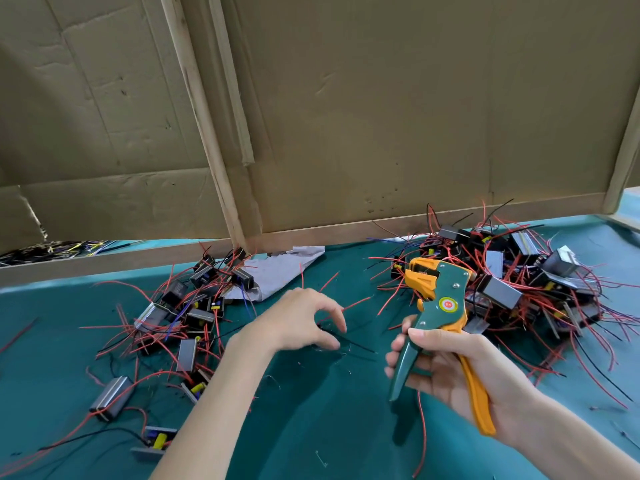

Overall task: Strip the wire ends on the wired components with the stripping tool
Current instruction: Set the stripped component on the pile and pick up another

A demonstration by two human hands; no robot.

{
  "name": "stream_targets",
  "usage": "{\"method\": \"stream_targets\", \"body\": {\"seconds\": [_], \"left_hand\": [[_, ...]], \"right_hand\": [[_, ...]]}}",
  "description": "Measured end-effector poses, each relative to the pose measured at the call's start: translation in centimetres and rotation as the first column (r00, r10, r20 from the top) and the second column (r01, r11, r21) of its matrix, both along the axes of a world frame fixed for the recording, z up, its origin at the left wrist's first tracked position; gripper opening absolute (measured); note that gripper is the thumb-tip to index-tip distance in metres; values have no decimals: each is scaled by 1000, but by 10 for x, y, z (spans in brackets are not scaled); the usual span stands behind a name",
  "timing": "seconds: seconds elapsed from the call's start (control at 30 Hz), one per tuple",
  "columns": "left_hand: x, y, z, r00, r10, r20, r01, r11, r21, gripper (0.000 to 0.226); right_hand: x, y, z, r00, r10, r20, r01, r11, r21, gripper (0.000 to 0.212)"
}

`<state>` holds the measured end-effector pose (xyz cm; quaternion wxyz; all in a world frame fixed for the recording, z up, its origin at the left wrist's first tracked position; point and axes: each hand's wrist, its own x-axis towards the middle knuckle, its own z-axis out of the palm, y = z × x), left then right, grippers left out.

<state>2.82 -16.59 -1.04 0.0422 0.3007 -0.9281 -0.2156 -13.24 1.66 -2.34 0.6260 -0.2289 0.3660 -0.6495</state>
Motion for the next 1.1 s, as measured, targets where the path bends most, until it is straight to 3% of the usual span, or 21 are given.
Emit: {"method": "stream_targets", "body": {"seconds": [0.1,0.2,0.33,0.47,0.57,0.7,1.1], "left_hand": [[-9,3,-15,998,19,-64,-20,1000,-14,11],[-10,5,-16,953,132,-274,-93,984,150,4],[-7,9,3,787,211,-580,-33,953,302,17],[-7,21,33,653,175,-737,79,952,296,29],[-5,34,54,657,94,-748,146,958,248,21],[-1,49,70,739,15,-673,165,965,203,11],[1,54,74,848,-15,-530,157,962,225,14]], "right_hand": [[-1,0,0,1000,1,3,-1,1000,-2,31],[-2,-1,1,1000,8,-6,-8,1000,-10,31],[-5,-2,-1,1000,8,-18,-9,999,-31,24],[-5,-1,1,986,61,-157,-75,994,-84,36],[-3,1,3,966,80,-244,-108,989,-103,48],[-2,6,6,948,105,-301,-152,979,-136,46],[3,13,13,900,156,-407,-225,966,-128,43]]}}
